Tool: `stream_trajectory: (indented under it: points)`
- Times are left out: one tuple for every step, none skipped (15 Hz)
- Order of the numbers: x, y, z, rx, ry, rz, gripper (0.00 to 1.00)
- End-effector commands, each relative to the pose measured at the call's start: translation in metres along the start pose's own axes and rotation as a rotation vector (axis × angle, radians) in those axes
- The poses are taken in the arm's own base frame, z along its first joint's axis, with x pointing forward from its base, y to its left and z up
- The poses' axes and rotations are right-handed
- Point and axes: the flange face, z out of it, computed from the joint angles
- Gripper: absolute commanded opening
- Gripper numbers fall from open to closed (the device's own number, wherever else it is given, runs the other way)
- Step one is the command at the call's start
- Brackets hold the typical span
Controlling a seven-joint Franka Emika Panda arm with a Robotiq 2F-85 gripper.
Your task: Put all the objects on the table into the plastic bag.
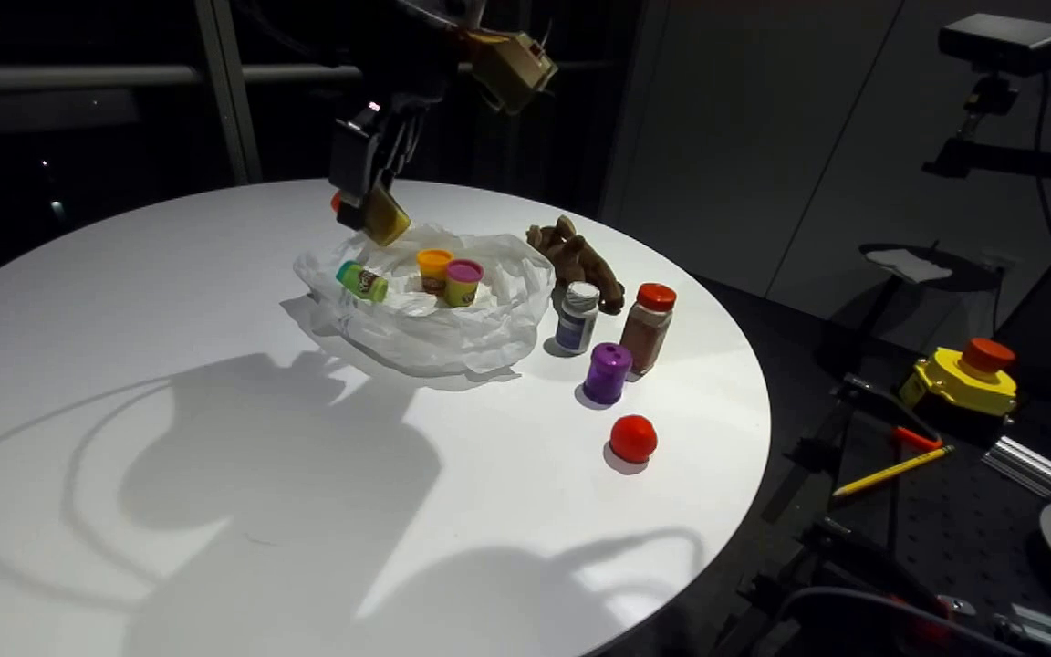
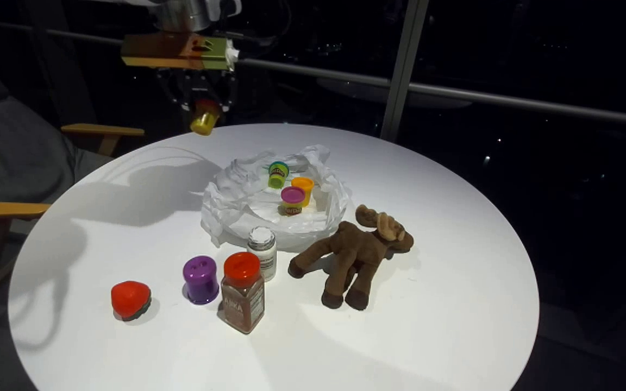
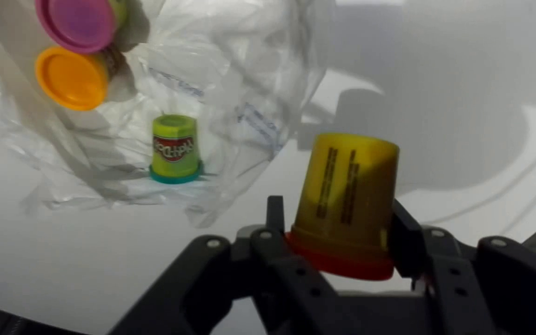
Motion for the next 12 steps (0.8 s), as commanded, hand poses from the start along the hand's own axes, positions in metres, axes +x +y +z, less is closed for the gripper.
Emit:
stream_trajectory:
  points:
    - [-0.010,0.053,0.026,0.000,0.016,0.093,0.27]
    - [-0.018,0.068,0.039,-0.001,0.002,0.121,0.27]
    - [-0.026,0.077,0.052,0.019,-0.009,0.150,0.27]
    - [-0.033,0.084,0.065,0.035,-0.024,0.174,0.27]
    - [-0.039,0.087,0.076,0.057,-0.032,0.189,0.27]
    - [-0.043,0.092,0.088,0.069,-0.038,0.205,0.27]
    - [-0.046,0.093,0.097,0.085,-0.038,0.216,0.27]
    - [-0.045,0.093,0.104,0.100,-0.025,0.224,0.27]
    - [-0.045,0.091,0.109,0.113,-0.010,0.227,0.27]
    - [-0.042,0.088,0.113,0.124,0.010,0.228,0.27]
    - [-0.041,0.087,0.117,0.131,0.025,0.226,0.27]
    - [-0.038,0.084,0.120,0.133,0.041,0.219,0.27]
